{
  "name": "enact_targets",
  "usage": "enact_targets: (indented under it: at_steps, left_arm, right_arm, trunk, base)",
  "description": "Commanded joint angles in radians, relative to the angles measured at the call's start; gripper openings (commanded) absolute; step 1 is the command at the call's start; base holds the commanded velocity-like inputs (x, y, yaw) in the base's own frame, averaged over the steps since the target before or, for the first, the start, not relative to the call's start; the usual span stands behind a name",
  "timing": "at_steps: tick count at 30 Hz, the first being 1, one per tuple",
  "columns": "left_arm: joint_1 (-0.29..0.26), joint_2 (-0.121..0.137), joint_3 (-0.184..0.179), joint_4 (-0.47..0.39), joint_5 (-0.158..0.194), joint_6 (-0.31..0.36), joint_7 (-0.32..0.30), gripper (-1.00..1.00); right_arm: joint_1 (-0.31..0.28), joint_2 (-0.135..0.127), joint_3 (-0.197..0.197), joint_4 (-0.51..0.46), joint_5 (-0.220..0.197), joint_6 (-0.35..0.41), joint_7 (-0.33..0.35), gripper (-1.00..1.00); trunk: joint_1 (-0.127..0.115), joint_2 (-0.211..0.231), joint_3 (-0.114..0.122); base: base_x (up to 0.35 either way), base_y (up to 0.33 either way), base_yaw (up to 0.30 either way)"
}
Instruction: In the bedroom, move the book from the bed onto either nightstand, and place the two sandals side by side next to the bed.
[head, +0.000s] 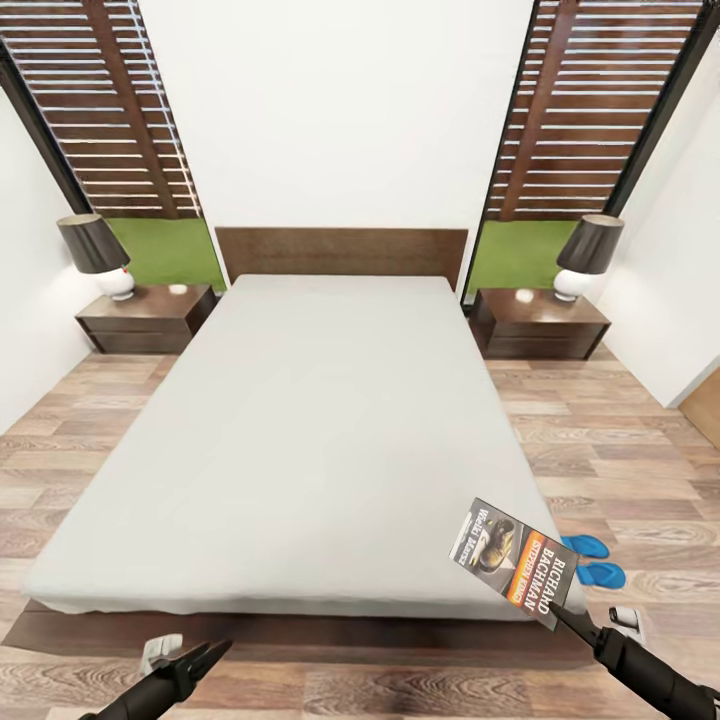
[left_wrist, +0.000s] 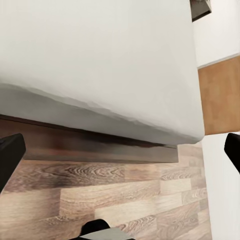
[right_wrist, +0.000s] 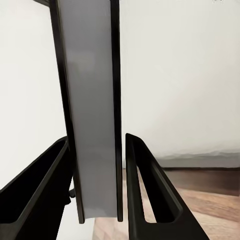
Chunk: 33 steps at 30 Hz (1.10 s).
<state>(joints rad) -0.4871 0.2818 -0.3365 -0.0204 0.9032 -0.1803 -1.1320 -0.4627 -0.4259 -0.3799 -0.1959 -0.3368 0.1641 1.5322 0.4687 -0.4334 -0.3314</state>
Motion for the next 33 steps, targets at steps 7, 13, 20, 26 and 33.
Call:
enact_targets:
  at_steps: [7, 13, 20, 26, 33]
  left_arm:
    - [-0.001, -0.001, -0.010, 0.000, 0.006, -0.007, -0.002, 1.00]
    - [-0.001, -0.005, -0.010, 0.000, 0.006, -0.007, -0.002, 1.00]
    - [-0.001, -0.007, -0.010, 0.000, 0.006, -0.007, -0.001, 1.00]
    - [-0.001, -0.007, -0.010, 0.000, 0.006, -0.007, 0.000, 1.00]
    - [-0.001, -0.011, -0.010, 0.000, 0.006, -0.007, 0.005, 1.00]
  right_arm:
    - [-0.001, -0.001, 0.006, 0.000, -0.008, 0.011, 0.003, -1.00]
    - [-0.001, -0.001, 0.006, 0.001, -0.008, 0.011, 0.003, -1.00]
    - [-0.001, -0.001, 0.006, 0.001, -0.008, 0.010, 0.003, -1.00]
    - [0.000, -0.001, 0.006, 0.001, -0.008, 0.010, 0.002, -1.00]
    - [-0.001, -0.001, 0.006, 0.001, -0.008, 0.010, 0.002, -1.00]
  trunk:
    - [0.001, -0.002, 0.010]
    - [0.001, -0.002, 0.019]
    - [0.001, -0.002, 0.031]
    - [0.001, -0.002, 0.040]
    - [0.001, -0.002, 0.051]
  base:
    - [0.000, 0.000, 0.000]
    - [0.000, 0.000, 0.000]
    - [0.000, 0.000, 0.000]
    - [0.000, 0.000, 0.000]
    - [0.000, 0.000, 0.000]
